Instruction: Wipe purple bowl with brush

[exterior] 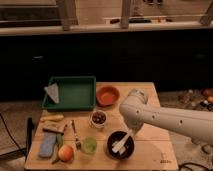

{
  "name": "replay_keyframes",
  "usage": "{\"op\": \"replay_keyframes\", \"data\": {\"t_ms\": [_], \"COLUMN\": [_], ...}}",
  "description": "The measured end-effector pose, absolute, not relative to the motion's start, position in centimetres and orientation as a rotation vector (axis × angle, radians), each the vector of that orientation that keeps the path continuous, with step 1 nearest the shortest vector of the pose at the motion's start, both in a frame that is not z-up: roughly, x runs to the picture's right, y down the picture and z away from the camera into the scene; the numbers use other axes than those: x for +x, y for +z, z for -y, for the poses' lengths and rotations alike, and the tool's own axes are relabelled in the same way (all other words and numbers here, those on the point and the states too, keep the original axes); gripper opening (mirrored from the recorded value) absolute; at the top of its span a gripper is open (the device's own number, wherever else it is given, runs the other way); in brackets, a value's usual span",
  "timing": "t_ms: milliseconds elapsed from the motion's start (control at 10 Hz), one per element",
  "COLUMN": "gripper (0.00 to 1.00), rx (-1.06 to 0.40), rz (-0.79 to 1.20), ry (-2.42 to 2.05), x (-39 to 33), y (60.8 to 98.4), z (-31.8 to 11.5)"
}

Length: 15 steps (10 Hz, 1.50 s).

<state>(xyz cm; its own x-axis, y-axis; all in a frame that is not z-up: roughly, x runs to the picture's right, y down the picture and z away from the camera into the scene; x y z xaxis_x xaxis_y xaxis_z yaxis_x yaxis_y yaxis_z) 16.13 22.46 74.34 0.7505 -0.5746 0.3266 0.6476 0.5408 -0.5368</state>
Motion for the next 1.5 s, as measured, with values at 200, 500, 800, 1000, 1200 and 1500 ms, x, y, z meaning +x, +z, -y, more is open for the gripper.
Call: {"op": "replay_keyframes", "data": {"t_ms": [200,500,800,1000,1200,1500], "gripper": [0.00,0.00,0.00,0.00,0.00,0.00], "rx": [-0.708,-0.708,-0.688,-0.672,-0.679,-0.702], "rz": [0.078,0.044,0.058,0.090,0.119,0.119], "ry": [-0.681,-0.645,-0.671,-0.714,-0.751,-0.738], "x": [19.3,20.8,18.4,15.9,15.0,16.2], "y": [74.1,75.2,76.9,77.0,76.1,74.6], "z": [-22.7,-21.2,-19.5,-19.6,-20.9,-22.8]}}
